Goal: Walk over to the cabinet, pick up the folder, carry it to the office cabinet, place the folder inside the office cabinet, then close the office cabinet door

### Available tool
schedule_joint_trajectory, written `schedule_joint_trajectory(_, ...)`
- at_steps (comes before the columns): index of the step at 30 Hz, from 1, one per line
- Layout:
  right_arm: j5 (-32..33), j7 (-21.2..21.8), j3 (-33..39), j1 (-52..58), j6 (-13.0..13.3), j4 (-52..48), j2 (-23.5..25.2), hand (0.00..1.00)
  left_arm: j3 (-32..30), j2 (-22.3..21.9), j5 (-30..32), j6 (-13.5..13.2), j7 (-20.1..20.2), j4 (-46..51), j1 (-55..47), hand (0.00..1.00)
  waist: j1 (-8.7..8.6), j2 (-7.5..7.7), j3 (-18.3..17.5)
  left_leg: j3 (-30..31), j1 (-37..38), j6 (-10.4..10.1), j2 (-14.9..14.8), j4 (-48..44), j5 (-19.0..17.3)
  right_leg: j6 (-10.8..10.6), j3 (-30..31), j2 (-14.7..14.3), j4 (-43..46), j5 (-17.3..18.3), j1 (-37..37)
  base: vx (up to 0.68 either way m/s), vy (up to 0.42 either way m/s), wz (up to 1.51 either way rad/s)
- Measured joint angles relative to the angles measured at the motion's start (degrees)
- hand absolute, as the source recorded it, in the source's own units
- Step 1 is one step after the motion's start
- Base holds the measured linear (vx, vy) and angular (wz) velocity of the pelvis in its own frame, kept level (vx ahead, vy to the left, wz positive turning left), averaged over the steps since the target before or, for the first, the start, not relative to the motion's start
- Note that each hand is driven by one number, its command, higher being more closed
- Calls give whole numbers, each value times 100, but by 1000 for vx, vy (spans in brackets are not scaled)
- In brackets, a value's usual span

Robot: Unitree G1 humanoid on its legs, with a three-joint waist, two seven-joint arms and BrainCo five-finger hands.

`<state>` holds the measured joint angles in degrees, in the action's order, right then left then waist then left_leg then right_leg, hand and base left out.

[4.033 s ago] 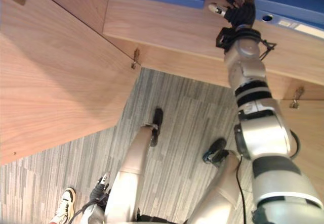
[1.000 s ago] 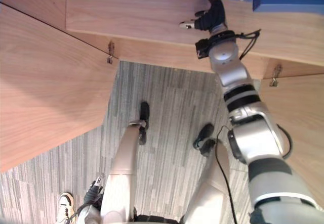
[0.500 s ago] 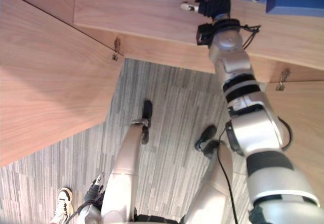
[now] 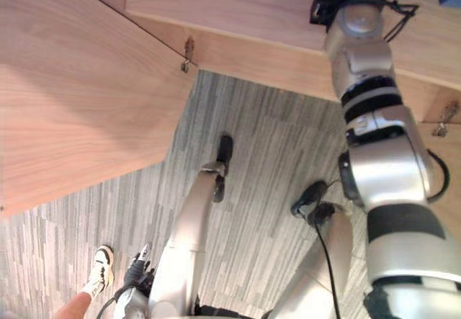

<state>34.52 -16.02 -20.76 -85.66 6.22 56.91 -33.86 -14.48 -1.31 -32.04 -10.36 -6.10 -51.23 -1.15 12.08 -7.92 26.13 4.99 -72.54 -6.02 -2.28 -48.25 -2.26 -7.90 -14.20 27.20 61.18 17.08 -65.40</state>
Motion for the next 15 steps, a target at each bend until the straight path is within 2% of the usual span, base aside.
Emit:
schedule_joint_trajectory(6,-416,-149,-364,-36,-47,171,-499,0,107,-17,-6,-1,-62,8,0,0,47,-55,-35,5,-40,-17,41,32,67,1,13,54,88,29,-80,77,-25,6)
schedule_joint_trajectory(9,-541,-348,-340,109,-59,169,-942,0,120,-25,-32,-9,-135,28,-1,0,39,-79,-51,-1,-47,6,111,107,137,-1,23,118,99,28,-108,87,-12,11)
schedule_joint_trajectory(12,-1054,-439,-281,276,-128,168,-1262,0,115,-24,-48,-9,-142,78,-7,0,5,-79,-51,-14,-48,16,107,103,151,-2,31,110,97,25,-109,80,-8,-1)
schedule_joint_trajectory(15,-1572,-411,-50,402,-206,122,-1317,0,115,-43,-57,-11,-146,248,-10,0,-24,-79,-52,-14,-47,16,91,96,156,-2,33,91,96,23,-109,90,-9,-3)
